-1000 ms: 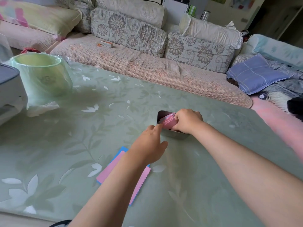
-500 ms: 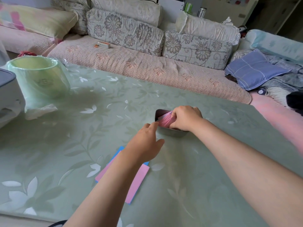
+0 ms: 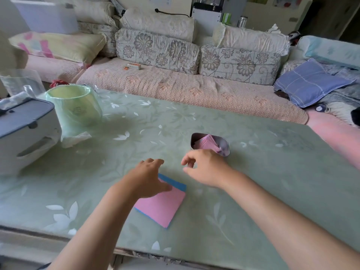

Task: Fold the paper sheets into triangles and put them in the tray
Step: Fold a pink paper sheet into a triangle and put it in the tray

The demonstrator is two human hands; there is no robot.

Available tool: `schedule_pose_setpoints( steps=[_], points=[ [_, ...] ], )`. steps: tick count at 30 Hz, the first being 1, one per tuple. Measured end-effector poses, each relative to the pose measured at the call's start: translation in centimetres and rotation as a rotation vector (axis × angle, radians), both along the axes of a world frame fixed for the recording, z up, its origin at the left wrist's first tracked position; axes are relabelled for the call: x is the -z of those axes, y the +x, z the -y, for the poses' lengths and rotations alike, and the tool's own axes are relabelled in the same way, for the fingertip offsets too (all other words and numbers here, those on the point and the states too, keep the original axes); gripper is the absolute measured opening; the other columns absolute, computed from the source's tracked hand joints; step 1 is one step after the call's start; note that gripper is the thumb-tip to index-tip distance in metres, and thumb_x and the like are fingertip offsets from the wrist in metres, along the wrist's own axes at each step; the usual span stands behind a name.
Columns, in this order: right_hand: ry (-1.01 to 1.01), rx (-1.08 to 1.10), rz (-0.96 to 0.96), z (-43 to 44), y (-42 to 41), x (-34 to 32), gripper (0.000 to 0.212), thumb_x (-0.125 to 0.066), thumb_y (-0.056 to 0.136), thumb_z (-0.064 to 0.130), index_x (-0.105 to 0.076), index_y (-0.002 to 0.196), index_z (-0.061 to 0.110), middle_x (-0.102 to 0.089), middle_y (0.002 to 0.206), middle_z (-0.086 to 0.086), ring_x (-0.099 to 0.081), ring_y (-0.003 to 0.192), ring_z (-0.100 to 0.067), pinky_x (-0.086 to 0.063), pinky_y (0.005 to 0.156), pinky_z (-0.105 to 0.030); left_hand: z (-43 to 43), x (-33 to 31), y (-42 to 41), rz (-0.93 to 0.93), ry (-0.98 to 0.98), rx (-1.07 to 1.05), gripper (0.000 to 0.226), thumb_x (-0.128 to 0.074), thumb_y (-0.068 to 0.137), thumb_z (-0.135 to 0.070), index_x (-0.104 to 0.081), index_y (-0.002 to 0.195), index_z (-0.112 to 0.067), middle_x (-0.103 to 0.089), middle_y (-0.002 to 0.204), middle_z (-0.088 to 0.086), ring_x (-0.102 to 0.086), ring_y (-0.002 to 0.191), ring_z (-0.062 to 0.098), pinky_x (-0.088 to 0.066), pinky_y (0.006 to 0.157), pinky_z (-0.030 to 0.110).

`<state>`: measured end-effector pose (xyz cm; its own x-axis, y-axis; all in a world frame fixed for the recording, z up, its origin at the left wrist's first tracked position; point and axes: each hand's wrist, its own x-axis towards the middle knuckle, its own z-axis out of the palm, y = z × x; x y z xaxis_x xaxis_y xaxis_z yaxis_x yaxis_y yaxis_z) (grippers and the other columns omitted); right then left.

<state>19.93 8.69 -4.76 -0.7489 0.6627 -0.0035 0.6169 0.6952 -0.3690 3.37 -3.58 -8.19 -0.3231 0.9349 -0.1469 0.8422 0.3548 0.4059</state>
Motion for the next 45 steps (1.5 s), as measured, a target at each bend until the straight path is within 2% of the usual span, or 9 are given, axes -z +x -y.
schedule_pose_setpoints(
  steps=[4, 9, 14, 18, 25, 30, 33, 37, 45],
  points=[
    [-0.060, -0.012, 0.112, 3.3, -0.1, 2.0, 0.034, -0.072, 0.073, 0.055, -0.064, 0.102, 0.040, -0.063, 0.099, 0.018, -0.057, 0.092, -0.007, -0.039, 0.074, -0.027, 2.4, 0.5, -0.1, -0.101, -0.094, 0.069, 0.120, -0.073, 0.058, -0.076, -0.020, 0.154, -0.027, -0.030, 0.151, -0.008, -0.025, 0.139, 0.017, -0.030, 0.114, 0.034],
    [-0.066, 0.033, 0.182, 5.2, -0.7, 2.8, 0.057, -0.073, 0.065, 0.061, -0.057, 0.116, 0.038, -0.050, 0.117, 0.009, -0.056, 0.108, -0.015, -0.041, 0.084, -0.030, 4.0, 1.0, 0.2, -0.159, -0.034, 0.082, 0.119, -0.072, 0.053, -0.080, -0.027, 0.151, -0.028, -0.037, 0.140, -0.008, -0.031, 0.128, 0.018, -0.034, 0.108, 0.033],
    [-0.180, 0.161, 0.141, 5.8, -1.7, 2.5, 0.030, -0.076, 0.072, 0.035, -0.070, 0.100, 0.027, -0.063, 0.116, 0.001, -0.064, 0.105, -0.020, -0.052, 0.082, -0.028, 4.4, 1.0, 0.5, -0.142, 0.012, 0.071, 0.109, -0.075, 0.055, -0.076, -0.035, 0.146, -0.031, -0.040, 0.130, -0.009, -0.034, 0.122, 0.016, -0.037, 0.102, 0.031],
    [-0.297, 0.231, 0.104, 5.8, -2.3, 2.4, 0.046, -0.077, 0.073, 0.027, -0.069, 0.114, 0.007, -0.069, 0.118, -0.013, -0.068, 0.106, -0.027, -0.058, 0.089, -0.041, 4.3, 1.1, 0.6, -0.134, 0.017, 0.057, 0.109, -0.076, 0.055, -0.074, -0.036, 0.146, -0.029, -0.041, 0.125, -0.008, -0.034, 0.117, 0.017, -0.039, 0.100, 0.031],
    [-0.389, 0.303, -0.017, 5.9, -2.4, 2.8, 0.017, -0.076, 0.073, 0.015, -0.075, 0.090, 0.015, -0.067, 0.076, 0.000, -0.056, 0.066, -0.016, -0.044, 0.058, -0.022, 3.9, 1.2, 0.7, -0.080, 0.058, 0.010, 0.094, -0.080, 0.056, -0.068, -0.046, 0.133, -0.026, -0.041, 0.114, -0.005, -0.034, 0.108, 0.016, -0.044, 0.086, 0.029],
    [-0.330, 0.365, -0.135, 6.0, -1.9, 2.5, 0.024, -0.086, 0.068, 0.032, -0.074, 0.088, 0.031, -0.066, 0.076, 0.015, -0.065, 0.071, -0.012, -0.045, 0.056, -0.020, 3.8, 1.4, 0.4, -0.037, 0.096, -0.013, 0.099, -0.080, 0.066, -0.058, -0.032, 0.146, -0.024, -0.045, 0.126, -0.002, -0.037, 0.121, 0.020, -0.041, 0.090, 0.030],
    [-0.280, 0.351, -0.147, 5.9, -1.7, 2.6, 0.014, -0.083, 0.070, 0.037, -0.074, 0.078, 0.029, -0.072, 0.074, 0.010, -0.065, 0.065, -0.012, -0.053, 0.058, -0.026, 3.5, 1.0, -0.1, 0.040, 0.199, -0.049, 0.079, -0.079, 0.077, -0.041, -0.040, 0.144, -0.023, -0.053, 0.124, 0.000, -0.049, 0.113, 0.019, -0.044, 0.091, 0.031],
    [-0.271, 0.306, -0.172, 5.7, -1.4, 2.6, 0.010, -0.079, 0.073, 0.034, -0.075, 0.077, 0.026, -0.074, 0.077, 0.009, -0.071, 0.078, -0.013, -0.059, 0.075, -0.036, 3.3, 0.2, -0.8, 0.066, 0.331, -0.100, 0.047, -0.076, 0.081, -0.024, -0.059, 0.125, -0.024, -0.062, 0.099, -0.008, -0.054, 0.079, 0.012, -0.040, 0.068, 0.024],
    [-0.209, 0.220, -0.215, 4.8, -0.9, 3.2, 0.010, -0.075, 0.079, 0.040, -0.078, 0.080, 0.031, -0.075, 0.080, 0.011, -0.069, 0.083, -0.014, -0.055, 0.076, -0.029, 3.0, -1.4, -1.1, -0.037, 0.333, -0.240, 0.015, -0.073, 0.081, -0.039, -0.067, 0.095, -0.038, -0.065, 0.072, -0.020, -0.060, 0.076, 0.009, -0.039, 0.054, 0.021]
  ],
)
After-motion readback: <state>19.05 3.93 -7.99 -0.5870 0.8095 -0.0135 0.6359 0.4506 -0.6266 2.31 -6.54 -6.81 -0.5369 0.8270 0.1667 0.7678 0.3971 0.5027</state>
